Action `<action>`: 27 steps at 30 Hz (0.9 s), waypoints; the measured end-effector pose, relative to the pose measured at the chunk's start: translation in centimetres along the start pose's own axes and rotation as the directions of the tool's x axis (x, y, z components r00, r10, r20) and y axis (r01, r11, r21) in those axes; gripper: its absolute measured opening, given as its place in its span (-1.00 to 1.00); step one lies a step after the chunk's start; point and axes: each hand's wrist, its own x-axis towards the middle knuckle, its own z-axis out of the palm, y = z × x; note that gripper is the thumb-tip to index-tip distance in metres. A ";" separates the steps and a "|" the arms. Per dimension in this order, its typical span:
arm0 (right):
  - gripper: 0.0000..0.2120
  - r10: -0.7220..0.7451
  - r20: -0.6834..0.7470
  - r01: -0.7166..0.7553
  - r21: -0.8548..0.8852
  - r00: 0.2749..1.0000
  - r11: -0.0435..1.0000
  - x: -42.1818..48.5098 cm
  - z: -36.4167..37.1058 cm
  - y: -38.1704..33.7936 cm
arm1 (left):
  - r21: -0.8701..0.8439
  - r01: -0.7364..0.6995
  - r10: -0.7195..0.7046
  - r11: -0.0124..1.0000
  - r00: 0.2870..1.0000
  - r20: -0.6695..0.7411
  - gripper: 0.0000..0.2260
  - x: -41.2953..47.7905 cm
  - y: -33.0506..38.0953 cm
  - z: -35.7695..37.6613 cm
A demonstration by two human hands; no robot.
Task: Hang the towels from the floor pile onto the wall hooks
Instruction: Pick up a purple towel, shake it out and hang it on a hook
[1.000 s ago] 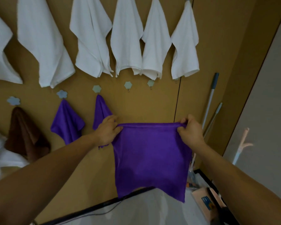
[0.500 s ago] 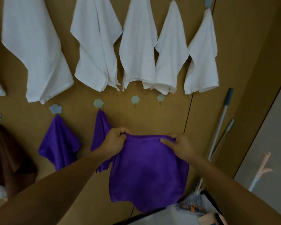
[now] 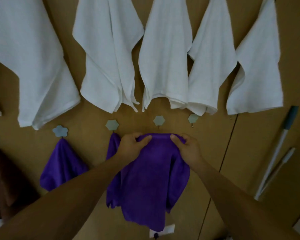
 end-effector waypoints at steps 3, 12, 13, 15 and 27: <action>-0.67 -0.076 -0.034 0.073 -0.079 0.997 0.994 4.0 0.9 0.7 | 0.098 0.024 -0.007 0.995 0.985 -0.172 -0.76 2.7 -0.8 1.2; -0.63 -0.202 -0.111 0.162 -0.298 0.973 0.941 11.4 3.3 4.7 | 0.406 0.221 0.019 0.887 0.860 -0.509 -0.65 7.9 -3.8 5.0; -0.64 -0.192 -0.099 0.155 -0.300 0.976 0.941 11.3 3.5 5.4 | 0.395 0.252 -0.015 0.883 0.858 -0.513 -0.66 7.7 -4.4 5.2; -0.70 -0.109 -0.084 0.084 -0.260 0.991 0.962 11.2 3.8 6.7 | 0.261 0.330 -0.166 0.907 0.851 -0.498 -0.66 7.3 -5.8 5.4; -0.74 0.131 0.059 -0.090 -0.457 0.990 0.885 8.4 3.1 10.3 | 0.322 0.503 -0.421 0.802 0.859 -0.291 -0.74 4.2 -9.8 7.9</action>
